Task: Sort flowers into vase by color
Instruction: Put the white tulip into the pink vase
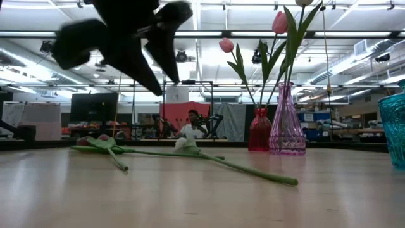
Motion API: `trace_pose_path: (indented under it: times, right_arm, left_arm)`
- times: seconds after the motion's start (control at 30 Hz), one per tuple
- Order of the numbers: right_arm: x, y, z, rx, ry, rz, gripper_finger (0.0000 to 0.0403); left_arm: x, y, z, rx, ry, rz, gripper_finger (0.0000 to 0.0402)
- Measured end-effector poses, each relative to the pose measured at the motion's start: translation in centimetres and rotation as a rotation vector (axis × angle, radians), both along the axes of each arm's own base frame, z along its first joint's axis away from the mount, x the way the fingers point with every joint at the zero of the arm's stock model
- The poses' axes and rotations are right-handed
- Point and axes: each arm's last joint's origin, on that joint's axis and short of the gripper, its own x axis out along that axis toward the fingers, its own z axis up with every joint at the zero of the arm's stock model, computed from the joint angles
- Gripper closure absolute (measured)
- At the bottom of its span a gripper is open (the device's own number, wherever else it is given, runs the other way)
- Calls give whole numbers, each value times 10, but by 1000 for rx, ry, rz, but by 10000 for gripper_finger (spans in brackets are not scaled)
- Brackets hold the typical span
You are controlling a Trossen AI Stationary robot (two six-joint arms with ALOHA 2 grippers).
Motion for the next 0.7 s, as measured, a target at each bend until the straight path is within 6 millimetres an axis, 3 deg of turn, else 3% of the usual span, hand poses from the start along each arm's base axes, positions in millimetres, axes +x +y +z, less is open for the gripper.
trace_pose_path:
  times: [0.23,0.43,0.53,0.7]
  right_arm:
    - [1,-4,2,9,-18,-73,274]
    - [-1,-7,17,14,-101,-142,274]
    - [-2,-8,24,-11,-138,-131,274]
    - [-2,-7,26,-75,-144,-98,274]
  left_arm:
    - [-12,37,-16,-429,-153,294,266]
    - [-7,62,-41,-860,-323,738,283]
    - [-4,66,-50,-991,-376,918,284]
    - [3,74,-51,-1076,-449,1018,285]
